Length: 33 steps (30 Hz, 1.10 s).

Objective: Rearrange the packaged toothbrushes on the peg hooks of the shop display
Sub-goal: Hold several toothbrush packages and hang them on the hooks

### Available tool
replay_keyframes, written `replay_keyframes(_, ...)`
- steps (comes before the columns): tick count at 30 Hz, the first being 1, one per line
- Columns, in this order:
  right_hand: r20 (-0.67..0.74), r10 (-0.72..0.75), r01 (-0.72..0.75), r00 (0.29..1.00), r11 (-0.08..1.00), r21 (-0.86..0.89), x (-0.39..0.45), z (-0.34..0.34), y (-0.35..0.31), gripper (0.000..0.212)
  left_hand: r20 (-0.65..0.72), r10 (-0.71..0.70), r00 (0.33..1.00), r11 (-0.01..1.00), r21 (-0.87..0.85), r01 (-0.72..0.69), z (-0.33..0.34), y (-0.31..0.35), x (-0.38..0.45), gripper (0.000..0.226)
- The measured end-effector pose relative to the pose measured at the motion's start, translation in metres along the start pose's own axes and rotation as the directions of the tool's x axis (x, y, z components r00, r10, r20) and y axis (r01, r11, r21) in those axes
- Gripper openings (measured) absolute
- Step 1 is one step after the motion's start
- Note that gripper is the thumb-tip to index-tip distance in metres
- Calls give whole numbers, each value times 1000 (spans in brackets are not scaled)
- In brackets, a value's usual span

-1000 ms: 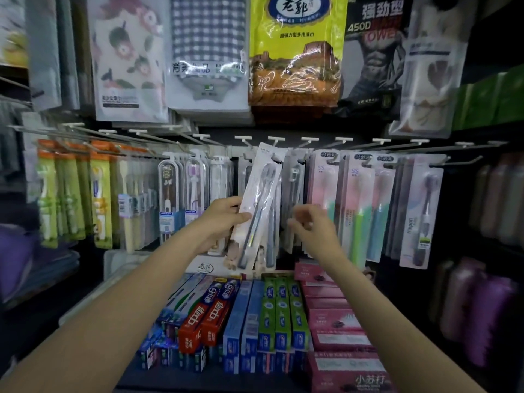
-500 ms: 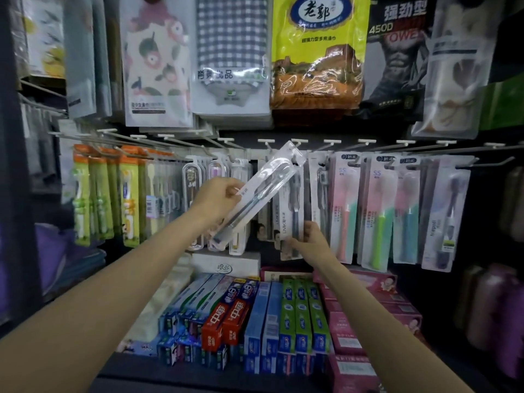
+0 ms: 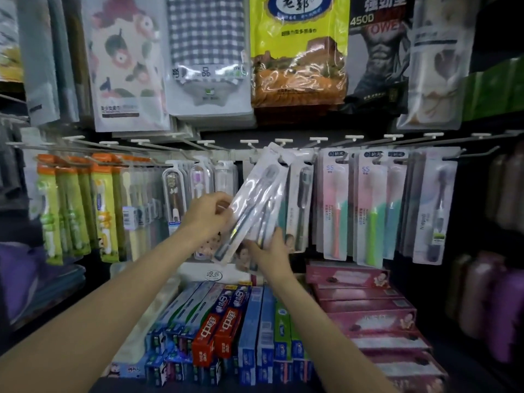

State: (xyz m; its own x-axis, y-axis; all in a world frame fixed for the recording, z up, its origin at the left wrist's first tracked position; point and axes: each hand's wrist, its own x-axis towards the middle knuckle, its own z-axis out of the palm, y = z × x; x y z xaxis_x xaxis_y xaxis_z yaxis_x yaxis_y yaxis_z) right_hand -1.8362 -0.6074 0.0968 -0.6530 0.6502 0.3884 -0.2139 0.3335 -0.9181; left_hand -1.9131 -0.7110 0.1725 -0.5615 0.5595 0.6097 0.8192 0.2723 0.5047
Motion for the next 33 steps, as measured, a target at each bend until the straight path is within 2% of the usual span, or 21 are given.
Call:
replay_keyframes(3,-32,-99,101,995,993,55,-5,26,-1,40,72,-61,996,998,-24,62,9,-3,6,25)
replay_keyframes(7,-42,-160,164,986,973,160,-5,36,4,50,52,-79,995,995,-60,82,9,-2,13,24)
replay_keyframes(11,101,-65,30,993,949,315,-10,28,9,41,89,-113,990,991,-58,119,10,-4,16,24)
replay_keyframes(13,107,-78,37,991,940,340,-9,26,9,47,108,-132,985,988,-67,140,14,-4,16,21)
replay_keyframes(15,65,-129,104,989,947,303,-5,28,9,45,134,-138,981,975,-156,159,19,-1,15,23)
replay_keyframes(17,48,-134,120,990,967,225,-5,33,9,44,201,-100,974,965,-221,144,24,3,14,39)
replay_keyframes(19,92,-138,127,986,985,119,-5,34,12,52,238,-28,971,995,-87,50,29,7,12,53)
replay_keyframes(21,155,-127,124,980,992,25,-4,27,15,54,158,12,987,997,72,-24,34,5,14,67)
replay_keyframes(23,221,-134,142,966,990,-22,-1,15,15,59,72,-3,997,996,91,-4,36,4,15,66)
replay_keyframes(25,247,-134,150,960,988,-47,3,2,19,60,49,-15,999,994,113,10,37,5,14,56)
replay_keyframes(27,196,-151,165,969,985,-58,7,-10,24,56,30,-4,1000,990,142,-1,36,6,13,49)
replay_keyframes(29,87,-153,158,984,986,-56,13,-24,30,46,-2,3,1000,990,143,-3,33,6,13,46)
replay_keyframes(33,-105,-50,53,993,998,28,27,-48,27,47,49,0,999,989,147,-7,29,6,15,46)
